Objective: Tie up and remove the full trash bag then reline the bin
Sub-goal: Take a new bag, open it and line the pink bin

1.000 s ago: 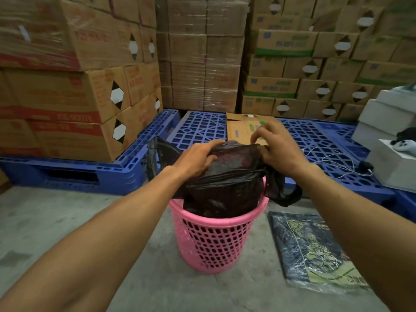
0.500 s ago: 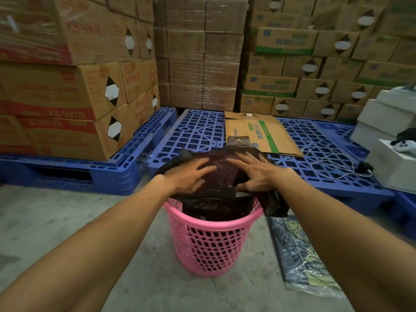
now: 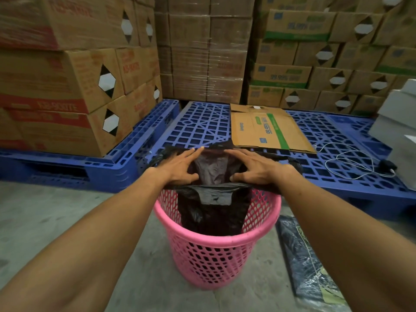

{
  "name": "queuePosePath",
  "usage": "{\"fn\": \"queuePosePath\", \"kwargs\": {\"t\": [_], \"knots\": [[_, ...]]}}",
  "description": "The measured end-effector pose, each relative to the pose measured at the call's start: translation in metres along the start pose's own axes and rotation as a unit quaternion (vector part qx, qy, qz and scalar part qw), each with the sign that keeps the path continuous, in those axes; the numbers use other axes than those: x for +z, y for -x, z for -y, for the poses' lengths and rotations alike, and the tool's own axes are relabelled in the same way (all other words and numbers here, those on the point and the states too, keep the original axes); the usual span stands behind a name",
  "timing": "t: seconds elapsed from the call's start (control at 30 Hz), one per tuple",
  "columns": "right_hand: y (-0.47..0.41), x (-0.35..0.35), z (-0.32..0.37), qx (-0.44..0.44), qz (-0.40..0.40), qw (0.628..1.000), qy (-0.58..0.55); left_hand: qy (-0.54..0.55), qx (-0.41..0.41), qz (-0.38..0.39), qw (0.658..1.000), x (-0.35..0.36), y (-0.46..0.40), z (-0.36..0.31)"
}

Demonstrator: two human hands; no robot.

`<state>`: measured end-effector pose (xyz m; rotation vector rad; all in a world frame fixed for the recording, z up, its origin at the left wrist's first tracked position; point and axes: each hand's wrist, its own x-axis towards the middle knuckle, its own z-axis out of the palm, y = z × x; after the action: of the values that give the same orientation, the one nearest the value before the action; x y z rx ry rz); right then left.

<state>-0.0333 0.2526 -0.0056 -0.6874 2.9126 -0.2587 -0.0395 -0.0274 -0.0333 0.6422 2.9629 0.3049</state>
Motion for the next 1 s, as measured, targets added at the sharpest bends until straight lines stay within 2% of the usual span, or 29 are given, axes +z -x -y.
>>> {"fn": "queuePosePath", "kwargs": {"t": [0.13,0.3,0.6,0.67,0.8,0.87,0.93,1.0], "knots": [[-0.013,0.008,-0.01,0.011,0.004,0.998,-0.059,0.006,-0.033,-0.033,0.999,-0.005,-0.015,0.001],[-0.024,0.014,-0.02,0.042,0.003,0.994,-0.103,0.057,-0.096,-0.03,0.993,-0.008,-0.026,0.008],[-0.021,0.018,-0.021,0.085,-0.02,0.987,-0.138,0.252,-0.189,-0.017,0.949,-0.016,-0.011,0.018],[-0.017,0.018,-0.024,0.098,-0.024,0.979,-0.178,0.358,-0.2,-0.041,0.911,-0.013,0.001,0.027],[-0.004,0.021,-0.025,0.121,-0.064,0.951,-0.278,0.562,-0.231,-0.101,0.788,0.001,0.03,0.036],[0.001,0.025,-0.024,0.134,-0.119,0.935,-0.307,0.627,-0.231,-0.171,0.724,0.01,0.036,0.036],[0.005,0.026,-0.021,0.156,-0.196,0.932,-0.263,0.657,-0.23,-0.26,0.67,0.011,0.044,0.029],[0.01,0.026,-0.016,0.157,-0.242,0.935,-0.205,0.637,-0.244,-0.329,0.653,0.01,0.052,0.022]]}}
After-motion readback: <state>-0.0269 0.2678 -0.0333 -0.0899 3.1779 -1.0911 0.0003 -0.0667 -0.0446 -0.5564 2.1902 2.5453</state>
